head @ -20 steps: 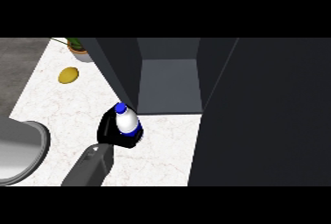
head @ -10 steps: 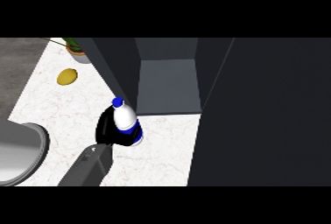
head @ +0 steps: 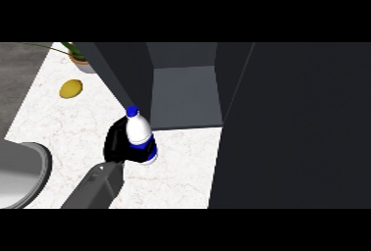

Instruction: Pick up the bottled water, place it into the cabinet and close the cabinet

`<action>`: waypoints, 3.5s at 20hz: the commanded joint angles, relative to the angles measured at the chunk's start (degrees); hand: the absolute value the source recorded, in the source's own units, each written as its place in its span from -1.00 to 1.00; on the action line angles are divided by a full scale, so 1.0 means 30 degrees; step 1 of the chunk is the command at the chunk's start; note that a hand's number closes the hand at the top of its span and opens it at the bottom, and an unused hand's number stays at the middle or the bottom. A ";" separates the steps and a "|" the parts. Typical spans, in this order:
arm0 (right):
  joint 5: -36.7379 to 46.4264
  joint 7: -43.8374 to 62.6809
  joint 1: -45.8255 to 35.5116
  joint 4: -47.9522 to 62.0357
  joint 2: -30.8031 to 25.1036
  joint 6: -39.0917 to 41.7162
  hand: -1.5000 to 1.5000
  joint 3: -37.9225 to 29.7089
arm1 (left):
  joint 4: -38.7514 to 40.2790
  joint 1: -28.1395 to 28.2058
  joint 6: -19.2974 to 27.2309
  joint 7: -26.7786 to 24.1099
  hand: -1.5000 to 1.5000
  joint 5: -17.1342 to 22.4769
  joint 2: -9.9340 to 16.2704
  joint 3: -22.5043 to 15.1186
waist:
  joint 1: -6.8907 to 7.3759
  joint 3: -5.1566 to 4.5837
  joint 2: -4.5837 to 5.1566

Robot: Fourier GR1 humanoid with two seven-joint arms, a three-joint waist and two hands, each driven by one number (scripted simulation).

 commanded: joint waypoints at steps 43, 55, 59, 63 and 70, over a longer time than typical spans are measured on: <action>-0.6822 -0.0378 -0.1428 0.3157 -0.2717 0.3508 -1.00 -0.4255 | -0.2276 -0.3594 1.0085 0.1984 1.00 0.1781 -0.1044 -0.1056 | -0.2573 -0.0250 0.0731; -0.7414 -0.0484 -0.2103 0.3834 -0.2892 0.3849 -1.00 -0.4212 | -0.2548 -0.3492 1.0681 0.1893 -1.00 0.1695 -0.0027 -0.1207 | -0.3031 -0.0252 0.0857; -0.7626 -0.0394 -0.2031 0.3902 -0.3003 0.4150 -1.00 -0.4110 | -0.2624 -0.3335 1.0706 0.1796 -1.00 0.1887 0.0321 -0.1090 | -0.3491 -0.0255 0.0903; -0.7607 -0.0539 -0.2291 0.4200 -0.3152 0.4444 -1.00 -0.4086 | -0.2657 -0.3450 1.1059 0.1697 -1.00 0.1716 0.0175 -0.1407 | -0.3384 -0.0231 0.0913; -0.7765 -0.0487 -0.2621 0.4292 -0.3352 0.4566 -1.00 -0.4073 | -0.3102 -0.3486 1.0829 0.1678 -1.00 0.1430 0.0718 -0.2012 | -0.3806 -0.0247 0.0870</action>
